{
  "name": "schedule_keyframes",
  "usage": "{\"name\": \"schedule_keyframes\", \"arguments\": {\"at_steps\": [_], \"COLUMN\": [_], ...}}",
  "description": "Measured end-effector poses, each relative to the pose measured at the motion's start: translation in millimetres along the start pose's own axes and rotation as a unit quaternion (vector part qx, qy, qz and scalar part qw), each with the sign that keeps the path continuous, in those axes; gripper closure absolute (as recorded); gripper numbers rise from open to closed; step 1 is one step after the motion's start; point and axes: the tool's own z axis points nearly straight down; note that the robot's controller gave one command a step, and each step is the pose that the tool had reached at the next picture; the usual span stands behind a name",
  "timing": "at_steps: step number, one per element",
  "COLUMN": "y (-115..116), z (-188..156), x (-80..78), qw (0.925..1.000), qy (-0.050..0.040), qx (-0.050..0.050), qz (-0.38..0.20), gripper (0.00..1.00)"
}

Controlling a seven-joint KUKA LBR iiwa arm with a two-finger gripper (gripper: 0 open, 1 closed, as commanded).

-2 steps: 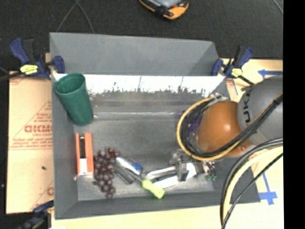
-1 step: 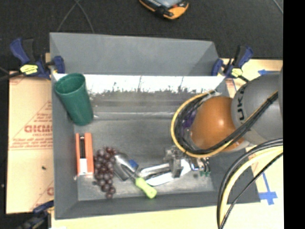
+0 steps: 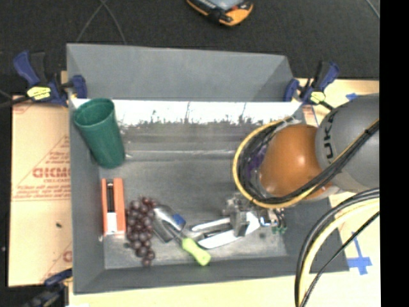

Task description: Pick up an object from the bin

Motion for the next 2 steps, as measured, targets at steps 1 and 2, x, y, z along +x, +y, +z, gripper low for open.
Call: {"name": "schedule_keyframes", "arguments": {"at_steps": [1,2], "y": [-3.4,6.0], "z": [-45.7,-75.1], "x": [-5.2,-8.4], "qw": [0.9997,0.9999], "qy": [-0.0042,-0.0044], "qx": [0.001,0.0], "qz": [-0.024,-0.014], "gripper": [1.0,1.0]}}
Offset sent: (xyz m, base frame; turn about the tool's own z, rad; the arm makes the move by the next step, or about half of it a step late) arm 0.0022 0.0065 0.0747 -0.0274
